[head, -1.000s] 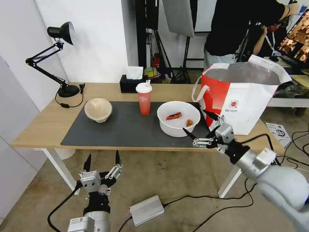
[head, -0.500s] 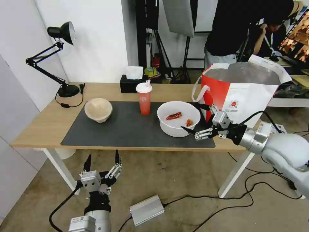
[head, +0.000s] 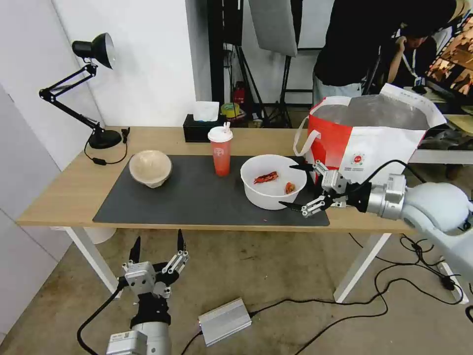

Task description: Pick up the trash from the table and place it into the takeout bag.

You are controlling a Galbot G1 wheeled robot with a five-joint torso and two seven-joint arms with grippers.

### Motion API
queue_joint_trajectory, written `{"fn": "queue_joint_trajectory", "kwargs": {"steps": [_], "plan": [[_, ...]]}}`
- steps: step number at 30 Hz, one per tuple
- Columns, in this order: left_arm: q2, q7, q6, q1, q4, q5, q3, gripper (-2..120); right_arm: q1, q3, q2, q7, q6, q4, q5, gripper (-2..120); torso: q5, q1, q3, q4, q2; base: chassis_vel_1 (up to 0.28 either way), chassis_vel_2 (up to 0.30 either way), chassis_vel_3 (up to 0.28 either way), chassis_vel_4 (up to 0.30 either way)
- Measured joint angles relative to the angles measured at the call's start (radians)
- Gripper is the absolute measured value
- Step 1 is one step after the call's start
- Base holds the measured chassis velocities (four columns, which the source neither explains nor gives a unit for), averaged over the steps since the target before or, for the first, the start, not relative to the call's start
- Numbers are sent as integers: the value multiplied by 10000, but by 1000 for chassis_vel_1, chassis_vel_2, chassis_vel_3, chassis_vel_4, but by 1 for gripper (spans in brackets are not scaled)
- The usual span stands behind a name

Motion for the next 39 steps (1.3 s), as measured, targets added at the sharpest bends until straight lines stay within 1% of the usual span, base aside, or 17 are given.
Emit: {"fn": "queue_joint_trajectory", "kwargs": {"steps": [1,2,6,9,11,15,16,18,20,28,39], "plan": [[-2,1,-8,3,4,0,0,100,480,-407,124,-155,5,-263,-79,100,-1,0,0,0,1,0,0,0,0],[-4,1,-10,3,5,-1,-4,100,693,-604,194,-229,7,-385,-138,100,-1,0,0,0,1,0,0,0,0],[-5,1,-17,5,5,-1,-23,100,1113,-974,354,-422,27,-680,-353,100,0,0,0,0,0,0,0,0,0],[-6,1,-42,9,20,-2,-34,100,1684,-1543,625,-791,101,-1134,-664,100,-1,0,0,-1,0,0,0,0,0],[-7,1,-47,9,29,-2,-35,100,1788,-1637,679,-896,128,-1228,-741,100,0,0,0,-1,0,0,0,0,0],[-10,1,-65,-35,101,-20,-49,100,2648,-2418,1162,-1677,278,-2029,-1086,100,-1,0,0,-1,0,0,0,0,0],[-10,1,-65,-35,101,-20,-49,100,2648,-2418,1162,-1677,278,-2029,-1086,100,-1,0,0,-1,0,0,0,0,0],[-10,1,-75,-64,160,-36,-46,100,2998,-2639,1403,-2269,317,-2422,-1229,100,-1,0,0,0,0,0,0,0,0],[-11,1,-78,-90,206,-40,-33,100,3207,-2752,1564,-2543,331,-2649,-1357,100,-1,0,0,0,0,0,0,0,0],[-13,-20,-93,-164,341,-65,-27,100,3542,-3084,2013,-2978,399,-3239,-1685,100,0,0,-1,-1,0,0,0,0,0],[-18,-34,-95,-165,377,-92,7,100,4073,-3595,2338,-3365,399,-3816,-1998,100,0,0,-1,-1,0,0,0,0,0]]}}
